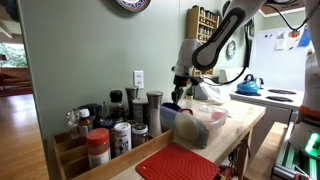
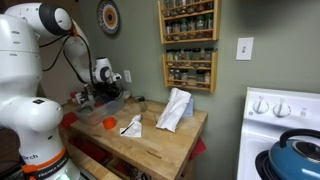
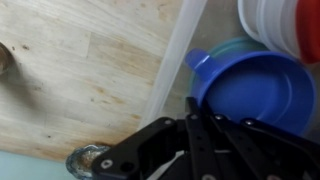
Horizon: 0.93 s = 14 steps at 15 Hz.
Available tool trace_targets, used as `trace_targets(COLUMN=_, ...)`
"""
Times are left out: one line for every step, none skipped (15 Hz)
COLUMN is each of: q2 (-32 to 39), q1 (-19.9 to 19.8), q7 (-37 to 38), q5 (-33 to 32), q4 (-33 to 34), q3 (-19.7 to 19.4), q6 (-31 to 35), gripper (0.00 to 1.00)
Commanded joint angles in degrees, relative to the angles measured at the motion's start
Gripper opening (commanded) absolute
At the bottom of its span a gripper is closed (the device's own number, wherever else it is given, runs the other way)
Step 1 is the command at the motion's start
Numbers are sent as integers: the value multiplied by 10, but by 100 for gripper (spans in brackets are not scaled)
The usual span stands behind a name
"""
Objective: Put the blue cup in the storage box and put the orange cup in the blue cup
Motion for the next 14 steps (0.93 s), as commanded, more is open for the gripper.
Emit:
trace_targets(q2=21, q1=-2, q7=-23, q5=-1, q4=17, q3=2, q6=-32, gripper=1)
trace_targets(q2=25, q1=1, q7=-15, q5=-2, q4=19, q3=0, q6=-30, gripper=1)
trace_targets(q2=26, q1=0, q7=-13, q5=7, q4=21, q3=2, q6=-28, gripper=29)
trace_targets(q2=23, q1=-4, q7=-18, q5=18, q4=22, q3=7, q6=-32, gripper=31)
trace_targets(q2=6, q1=-3, q7=-9, q5=17, q4=16, q3=3, q6=-32, gripper=36)
trace_targets(q2=-9, q1=-10, q7=-15, q5=35, q4=10, q3=9, q6=-34, gripper=45)
trace_targets(q2=-34, q1=-25, q7=-39, q5=68, q4=-1, q3=21, q6=-37, gripper=52)
trace_targets(q2=-60, q1=-38, q7=-58, q5=100, q4=-13, q3=28, q6=-38, gripper=58)
trace_targets(q2=-91, q1=-53, q7=-88, q5=142, q4=-30, q3=37, q6=-41, gripper=67)
trace_targets(q2=-116, q1=-62, q7=-111, q5=169, q4=-41, q3=34, q6=-51, gripper=74)
trace_targets(q2=-145, q1=-66, q7=-120, q5=187, q4=-53, q3=22, q6=-76, gripper=83)
trace_targets(q2=-170, q1=-69, q7=-112, q5=187, q4=-70, q3=4, q6=-93, gripper=89)
trace_targets(q2=-194, q1=-76, q7=-116, q5=194, q4=-83, q3=-10, q6=-116, gripper=98)
trace_targets(q2=-216, q1=-84, q7=-113, q5=193, q4=-99, q3=-27, q6=-136, gripper=100)
